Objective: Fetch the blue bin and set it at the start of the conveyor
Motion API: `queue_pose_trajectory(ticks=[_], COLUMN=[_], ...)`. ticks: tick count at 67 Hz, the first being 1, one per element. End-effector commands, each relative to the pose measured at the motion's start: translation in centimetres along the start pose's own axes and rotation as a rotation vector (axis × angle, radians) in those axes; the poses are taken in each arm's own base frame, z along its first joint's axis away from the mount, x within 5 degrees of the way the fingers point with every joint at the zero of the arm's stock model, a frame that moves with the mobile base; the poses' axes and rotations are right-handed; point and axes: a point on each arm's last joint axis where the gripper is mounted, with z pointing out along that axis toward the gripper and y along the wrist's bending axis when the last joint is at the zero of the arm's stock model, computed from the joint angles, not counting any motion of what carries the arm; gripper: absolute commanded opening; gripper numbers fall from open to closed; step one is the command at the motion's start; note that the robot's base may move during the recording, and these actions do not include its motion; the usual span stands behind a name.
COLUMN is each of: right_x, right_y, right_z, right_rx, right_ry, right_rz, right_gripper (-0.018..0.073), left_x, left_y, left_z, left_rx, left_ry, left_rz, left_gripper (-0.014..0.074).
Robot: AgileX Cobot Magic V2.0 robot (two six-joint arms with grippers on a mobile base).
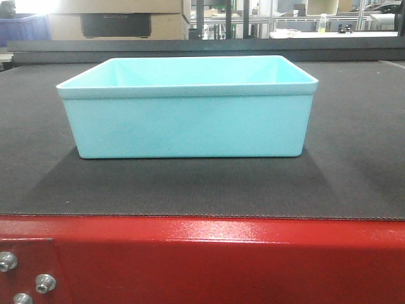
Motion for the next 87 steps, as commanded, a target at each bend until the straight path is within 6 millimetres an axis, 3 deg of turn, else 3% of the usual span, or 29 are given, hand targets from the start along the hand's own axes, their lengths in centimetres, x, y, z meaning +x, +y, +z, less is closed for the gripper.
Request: queue_pose_trajectory(ticks=[1, 29, 33, 43, 52, 64, 77, 87], right_x=[-0.3, -0.4, -0.7, -0.4, 1.7, 6.6, 11.6, 13.0], right_y=[0.0, 0.0, -0.1, -1.2, -2.6, -3.4, -3.2, -3.1], right_z=[-0.2, -0.1, -0.6, -3.0, -5.5, -8.4, -9.5, -9.9], right_rx=[0.000, -0.002, 0.001, 0.090, 0.218, 0.370, 0.405, 0.407], right_ry=[-0.030, -0.044, -0.066, -0.021, -0.044, -0.077, -0.092, -0.125], right_rz=[-0.012, 0.006, 0.094, -0.032, -0.030, -0.020, -0.045, -0.089], right_gripper=[-0.0162, -0.0162, -0.0162, -0.0162, -0.0162, -0.0162, -0.0162, -0.0162], left_x=[-0.3, -0.3, -0.3, -0.3, -0.3, -0.3, -0.3, -0.3], left_y=[0.0, 0.0, 0.0, 0.0, 0.0, 0.0, 0.0, 0.0], left_z=[0.0, 0.0, 0.0, 0.0, 0.0, 0.0, 0.0, 0.0], left_rx=[-0.007, -0.007, -0.007, -0.007, -0.007, -0.007, -0.007, -0.007], left_ry=[-0.026, -0.026, -0.026, -0.026, -0.026, -0.026, -0.026, -0.026], left_rz=[-0.004, -0.004, -0.004, -0.004, -0.004, -0.004, -0.004, -0.004], left_gripper=[-0.0111, -0.0111, -0.0111, -0.0111, -0.0111, -0.0111, -0.0111, -0.0111])
